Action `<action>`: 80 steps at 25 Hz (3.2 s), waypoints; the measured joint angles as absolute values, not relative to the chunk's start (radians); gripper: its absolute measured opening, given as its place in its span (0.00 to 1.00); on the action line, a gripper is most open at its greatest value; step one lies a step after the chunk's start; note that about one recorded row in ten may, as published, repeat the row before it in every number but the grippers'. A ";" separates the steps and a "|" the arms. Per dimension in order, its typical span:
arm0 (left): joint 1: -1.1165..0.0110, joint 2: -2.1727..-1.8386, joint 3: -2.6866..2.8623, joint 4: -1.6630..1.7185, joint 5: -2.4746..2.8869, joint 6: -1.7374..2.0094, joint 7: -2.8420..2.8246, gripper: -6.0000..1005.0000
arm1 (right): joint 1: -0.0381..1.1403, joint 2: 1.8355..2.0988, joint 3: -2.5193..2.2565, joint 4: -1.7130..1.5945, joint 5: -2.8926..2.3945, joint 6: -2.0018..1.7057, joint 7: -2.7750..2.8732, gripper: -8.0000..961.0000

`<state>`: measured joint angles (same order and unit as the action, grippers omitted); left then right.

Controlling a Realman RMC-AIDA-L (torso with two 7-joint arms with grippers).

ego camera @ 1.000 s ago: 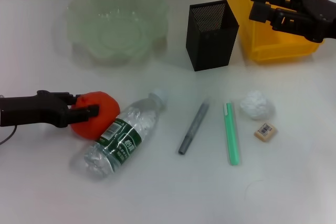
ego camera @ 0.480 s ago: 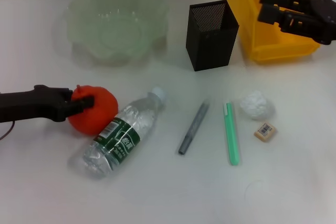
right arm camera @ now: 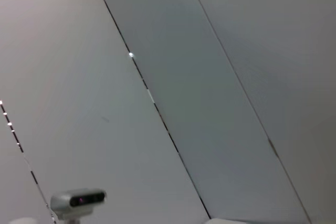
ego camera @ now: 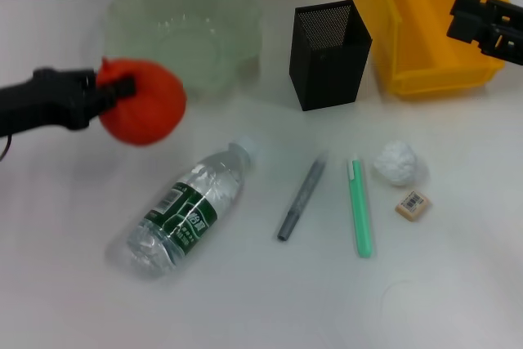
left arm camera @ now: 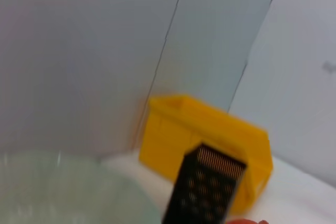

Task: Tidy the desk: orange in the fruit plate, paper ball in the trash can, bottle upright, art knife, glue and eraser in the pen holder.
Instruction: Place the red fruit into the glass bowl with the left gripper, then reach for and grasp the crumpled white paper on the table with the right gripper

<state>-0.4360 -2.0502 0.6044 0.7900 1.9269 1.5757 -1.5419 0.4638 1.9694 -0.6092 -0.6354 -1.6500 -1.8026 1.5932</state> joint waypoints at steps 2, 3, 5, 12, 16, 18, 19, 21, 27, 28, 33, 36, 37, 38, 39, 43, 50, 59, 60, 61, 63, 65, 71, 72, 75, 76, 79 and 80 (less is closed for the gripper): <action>-0.446 -2.052 0.604 0.779 1.893 1.557 -1.504 0.19 | 0.461 1.967 -0.609 -0.634 -1.658 -1.798 1.592 0.76; -0.454 -2.057 0.605 0.769 1.866 1.535 -1.467 0.18 | 0.459 1.967 -0.609 -0.634 -1.662 -1.796 1.591 0.76; -0.485 -2.070 0.616 0.695 1.760 1.442 -1.328 0.17 | 0.457 1.965 -0.614 -0.626 -1.670 -1.786 1.584 0.76; -0.636 -2.073 0.630 0.442 1.643 1.172 -1.051 0.11 | 0.456 1.963 -0.625 -0.583 -1.683 -1.757 1.561 0.76; -0.714 -2.079 0.630 0.333 1.606 1.045 -0.897 0.09 | 0.449 1.967 -0.626 -0.551 -1.696 -1.755 1.550 0.76; -0.731 -2.079 0.630 0.303 1.573 1.006 -0.828 0.08 | 0.443 1.969 -0.626 -0.541 -1.697 -1.755 1.548 0.76; -0.737 -2.080 0.631 0.293 1.561 0.996 -0.801 0.08 | 0.439 1.970 -0.625 -0.538 -1.697 -1.755 1.548 0.76; -0.750 -2.080 0.630 0.273 1.540 0.978 -0.754 0.08 | 0.431 1.972 -0.622 -0.535 -1.697 -1.756 1.548 0.76; -0.788 -2.080 0.627 0.207 1.493 0.938 -0.638 0.07 | 0.423 1.975 -0.616 -0.531 -1.694 -1.762 1.548 0.76; -0.792 -2.080 0.623 0.194 1.481 0.931 -0.607 0.07 | 0.423 1.976 -0.613 -0.531 -1.691 -1.763 1.548 0.76; -0.794 -2.080 0.620 0.163 1.406 0.911 -0.529 0.07 | 0.423 1.976 -0.601 -0.531 -1.689 -1.763 1.550 0.76; -0.793 -2.080 0.620 0.149 1.379 0.910 -0.502 0.11 | 0.431 1.976 -0.601 -0.532 -1.688 -1.765 1.553 0.76; -0.793 -2.080 0.621 0.146 1.377 0.910 -0.495 0.15 | 0.433 1.975 -0.601 -0.536 -1.688 -1.768 1.553 0.76; -0.793 -2.080 0.621 0.141 1.375 0.909 -0.486 0.19 | 0.436 1.975 -0.600 -0.539 -1.687 -1.772 1.554 0.76; -0.793 -2.080 0.621 0.137 1.375 0.909 -0.479 0.23 | 0.440 1.974 -0.600 -0.544 -1.686 -1.779 1.555 0.76; -0.798 -2.080 0.621 0.118 1.374 0.914 -0.451 0.37 | 0.452 1.970 -0.603 -0.587 -1.684 -1.818 1.569 0.76; -0.793 -2.080 0.614 0.110 1.362 0.962 -0.447 0.65 | 0.471 1.985 -0.626 -0.819 -1.696 -1.887 1.706 0.76; -0.776 -2.080 0.607 0.107 1.272 1.040 -0.447 0.73 | 0.471 2.080 -0.748 -1.358 -1.959 -1.853 2.101 0.76; -0.775 -2.080 0.606 0.106 1.264 1.052 -0.447 0.73 | 0.475 2.082 -0.784 -1.398 -2.009 -1.840 2.168 0.76; -0.774 -2.080 0.606 0.106 1.252 1.071 -0.447 0.73 | 0.479 2.082 -0.814 -1.415 -2.044 -1.826 2.221 0.76; -0.772 -2.080 0.606 0.105 1.238 1.088 -0.450 0.73 | 0.496 2.079 -0.875 -1.429 -2.156 -1.789 2.338 0.76; -0.771 -2.080 0.605 0.105 1.230 1.091 -0.452 0.73 | 0.521 2.078 -0.912 -1.415 -2.268 -1.771 2.388 0.76; -0.771 -2.080 0.604 0.102 1.206 1.092 -0.449 0.73 | 0.614 2.076 -0.950 -1.246 -2.468 -1.704 2.409 0.76; -0.775 -2.080 0.604 0.102 1.202 1.093 -0.452 0.73 | 0.630 2.076 -0.950 -1.225 -2.497 -1.687 2.406 0.76; -0.777 -2.080 0.604 0.101 1.193 1.093 -0.456 0.73 | 0.656 2.077 -0.959 -1.182 -2.572 -1.613 2.387 0.76; -0.777 -2.080 0.604 0.101 1.189 1.093 -0.456 0.73 | 0.656 2.077 -0.959 -1.182 -2.572 -1.613 2.387 0.76; -0.775 -2.080 0.604 0.098 1.181 1.094 -0.456 0.73 | 0.661 2.077 -0.995 -1.156 -2.577 -1.560 2.380 0.76; -0.774 -2.080 0.604 0.097 1.181 1.092 -0.456 0.73 | 0.671 2.077 -1.011 -1.135 -2.579 -1.540 2.373 0.76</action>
<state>-0.7742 -2.0800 0.6044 0.0970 1.1807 1.0920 -0.4562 0.6707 2.0765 -1.0113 -1.1345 -2.5787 -1.5396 2.3727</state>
